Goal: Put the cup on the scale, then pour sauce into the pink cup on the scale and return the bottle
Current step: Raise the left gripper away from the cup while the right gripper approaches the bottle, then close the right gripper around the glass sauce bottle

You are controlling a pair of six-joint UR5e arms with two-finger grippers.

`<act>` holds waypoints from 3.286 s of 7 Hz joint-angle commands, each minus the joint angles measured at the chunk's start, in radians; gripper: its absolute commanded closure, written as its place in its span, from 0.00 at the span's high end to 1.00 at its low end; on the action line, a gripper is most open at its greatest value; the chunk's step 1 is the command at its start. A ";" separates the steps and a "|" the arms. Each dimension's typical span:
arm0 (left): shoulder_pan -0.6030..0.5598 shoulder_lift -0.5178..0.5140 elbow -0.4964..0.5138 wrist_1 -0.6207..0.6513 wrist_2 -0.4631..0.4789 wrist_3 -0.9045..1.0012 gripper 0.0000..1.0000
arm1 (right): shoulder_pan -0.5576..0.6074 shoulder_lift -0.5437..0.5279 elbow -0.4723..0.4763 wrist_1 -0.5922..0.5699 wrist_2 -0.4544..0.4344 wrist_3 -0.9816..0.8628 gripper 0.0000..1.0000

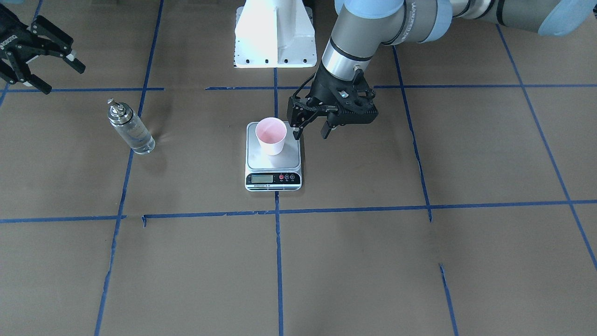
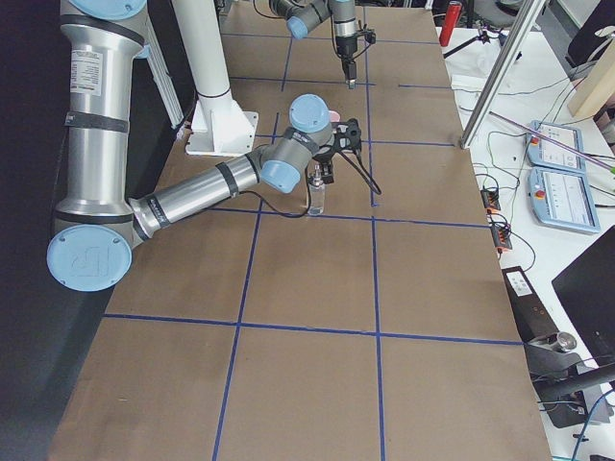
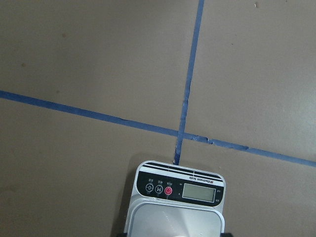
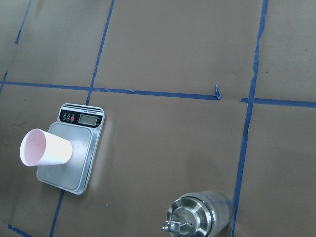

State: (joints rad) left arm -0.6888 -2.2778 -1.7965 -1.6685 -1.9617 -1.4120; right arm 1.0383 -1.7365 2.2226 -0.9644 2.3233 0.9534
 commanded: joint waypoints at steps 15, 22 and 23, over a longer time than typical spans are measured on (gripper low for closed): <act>-0.109 0.196 0.006 -0.010 0.107 0.461 0.77 | -1.118 -0.182 -0.159 0.086 -1.933 0.531 0.99; -0.106 0.198 0.012 -0.008 0.106 0.450 0.79 | -1.129 -0.106 -0.340 0.220 -2.013 0.512 0.99; -0.106 0.201 0.009 -0.008 0.106 0.450 0.79 | -1.126 -0.107 -0.342 0.220 -2.010 0.504 0.99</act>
State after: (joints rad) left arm -0.7947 -2.0793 -1.7851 -1.6768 -1.8561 -0.9612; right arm -0.0894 -1.8456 1.8877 -0.7441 0.3097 1.4645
